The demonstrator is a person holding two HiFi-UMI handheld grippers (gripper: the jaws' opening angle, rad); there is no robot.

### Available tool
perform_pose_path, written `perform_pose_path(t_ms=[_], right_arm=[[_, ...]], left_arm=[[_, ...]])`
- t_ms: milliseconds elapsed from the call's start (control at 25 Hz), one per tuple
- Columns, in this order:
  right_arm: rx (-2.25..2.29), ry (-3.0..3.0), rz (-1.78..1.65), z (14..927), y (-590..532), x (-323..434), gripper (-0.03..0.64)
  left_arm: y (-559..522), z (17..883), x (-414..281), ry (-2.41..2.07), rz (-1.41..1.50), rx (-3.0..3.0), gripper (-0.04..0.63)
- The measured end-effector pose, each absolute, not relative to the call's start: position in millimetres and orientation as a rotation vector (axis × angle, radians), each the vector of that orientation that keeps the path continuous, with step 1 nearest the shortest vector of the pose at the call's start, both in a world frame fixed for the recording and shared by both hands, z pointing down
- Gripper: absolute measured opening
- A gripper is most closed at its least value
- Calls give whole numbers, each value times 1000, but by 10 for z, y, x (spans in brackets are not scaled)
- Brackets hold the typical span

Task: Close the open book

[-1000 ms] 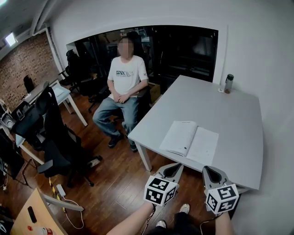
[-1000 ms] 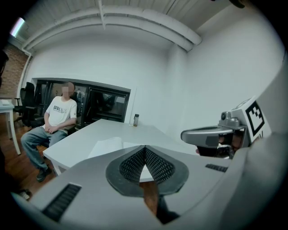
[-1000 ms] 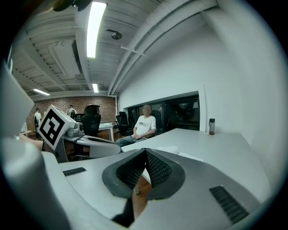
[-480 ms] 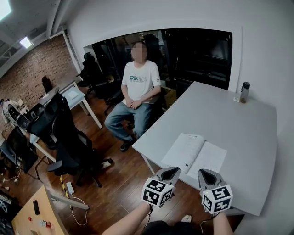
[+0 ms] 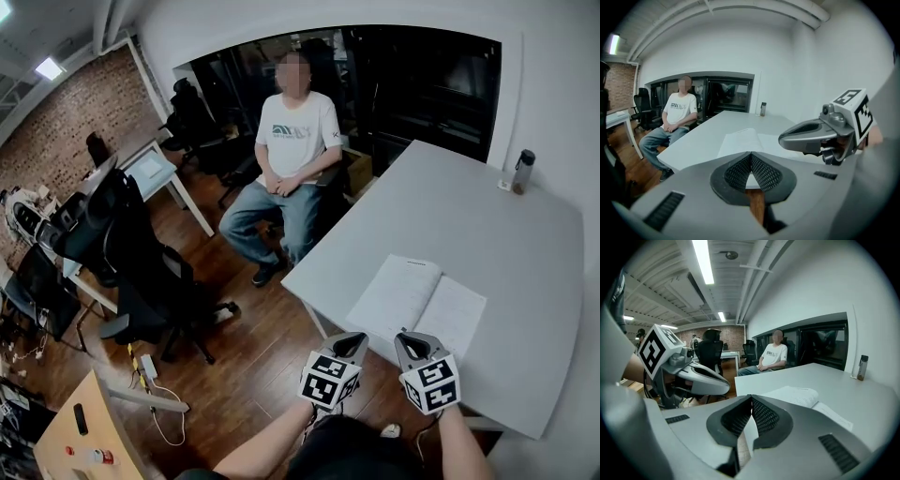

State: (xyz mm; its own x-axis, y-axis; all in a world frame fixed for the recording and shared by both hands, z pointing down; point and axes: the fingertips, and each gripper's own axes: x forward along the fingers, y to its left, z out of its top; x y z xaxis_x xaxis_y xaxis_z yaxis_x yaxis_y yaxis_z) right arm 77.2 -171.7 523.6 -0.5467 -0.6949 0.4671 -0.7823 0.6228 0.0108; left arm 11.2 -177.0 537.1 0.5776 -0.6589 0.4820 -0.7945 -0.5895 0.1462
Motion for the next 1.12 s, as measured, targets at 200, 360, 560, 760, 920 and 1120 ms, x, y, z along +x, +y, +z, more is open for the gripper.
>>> perform_pose_path(t_ms=[200, 360, 560, 760, 920, 1120], right_arm=[[1111, -2269, 308, 5642, -1934, 536, 128], [1121, -2126, 228, 5889, -2128, 420, 208], [1121, -1948, 135, 6119, -2296, 403, 229], [1109, -1873, 144, 6271, -2321, 441, 229], [1120, -1897, 188, 6190, -2313, 444, 229], [1171, -1966, 275, 6119, -2284, 533, 227]], left_arm=[[-1961, 5623, -151, -1113, 578, 2452, 5], [-2086, 5788, -281, -1033, 592, 2468, 5], [-2139, 5897, -355, -941, 582, 2476, 5], [-2165, 5939, -359, -872, 601, 2489, 5], [-2200, 5886, -333, -855, 599, 2503, 5], [-2245, 5921, -318, -852, 607, 2490, 5]])
